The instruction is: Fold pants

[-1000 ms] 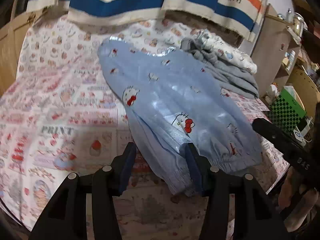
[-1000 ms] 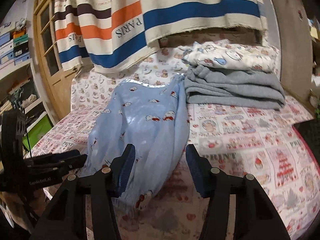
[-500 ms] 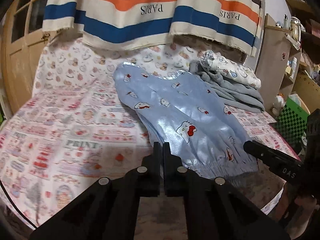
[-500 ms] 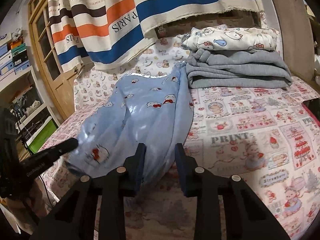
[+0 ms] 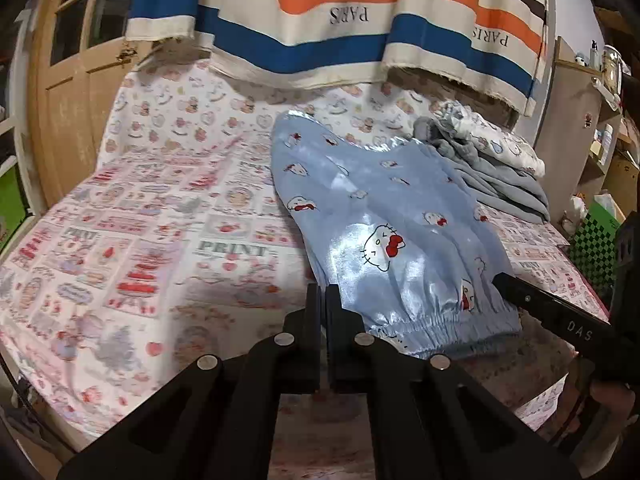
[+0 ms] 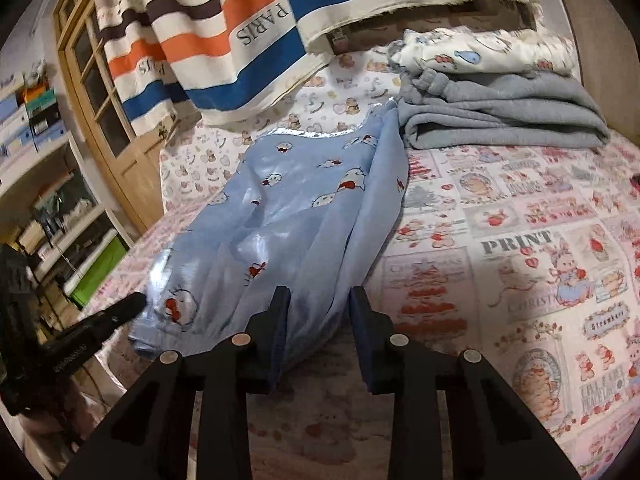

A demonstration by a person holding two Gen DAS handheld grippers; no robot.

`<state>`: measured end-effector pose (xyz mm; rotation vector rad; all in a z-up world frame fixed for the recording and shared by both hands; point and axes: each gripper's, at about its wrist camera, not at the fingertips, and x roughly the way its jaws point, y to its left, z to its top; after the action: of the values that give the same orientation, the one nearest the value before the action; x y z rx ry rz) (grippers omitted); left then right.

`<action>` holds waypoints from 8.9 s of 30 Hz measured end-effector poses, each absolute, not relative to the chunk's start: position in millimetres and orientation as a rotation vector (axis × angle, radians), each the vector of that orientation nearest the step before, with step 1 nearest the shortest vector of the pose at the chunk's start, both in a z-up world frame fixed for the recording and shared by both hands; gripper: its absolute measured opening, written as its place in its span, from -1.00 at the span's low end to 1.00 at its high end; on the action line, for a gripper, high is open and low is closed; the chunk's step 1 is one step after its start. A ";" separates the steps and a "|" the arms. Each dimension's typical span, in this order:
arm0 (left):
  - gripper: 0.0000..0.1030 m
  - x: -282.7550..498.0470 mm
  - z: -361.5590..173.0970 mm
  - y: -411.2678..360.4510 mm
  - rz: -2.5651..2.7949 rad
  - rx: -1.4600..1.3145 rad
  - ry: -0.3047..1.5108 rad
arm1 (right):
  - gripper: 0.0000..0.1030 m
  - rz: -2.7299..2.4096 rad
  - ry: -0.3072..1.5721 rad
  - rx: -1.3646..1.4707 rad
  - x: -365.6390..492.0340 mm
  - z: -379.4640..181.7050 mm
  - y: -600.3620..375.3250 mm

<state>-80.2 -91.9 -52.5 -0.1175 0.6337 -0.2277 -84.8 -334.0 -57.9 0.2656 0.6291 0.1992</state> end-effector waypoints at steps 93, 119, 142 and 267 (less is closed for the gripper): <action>0.60 229.6 -16.1 -69.8 -0.173 -0.033 0.623 | -0.97 -0.121 0.829 -0.111 227.6 -2.5 -372.4; 0.55 131.0 62.9 -58.2 -0.134 0.021 0.426 | 0.10 0.004 0.683 -0.033 106.0 81.9 -387.9; 0.55 -74.8 34.1 -56.4 -0.184 0.054 0.241 | 0.11 0.211 0.481 0.050 -94.2 57.2 -327.7; -0.87 75.0 -21.6 -40.3 -0.579 -0.121 0.826 | -0.75 0.369 0.754 0.080 43.9 -7.8 -361.3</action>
<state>75.0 -40.3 -21.6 -0.1206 0.8257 -0.5791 43.9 -361.3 -7.8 0.0800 0.7544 0.3688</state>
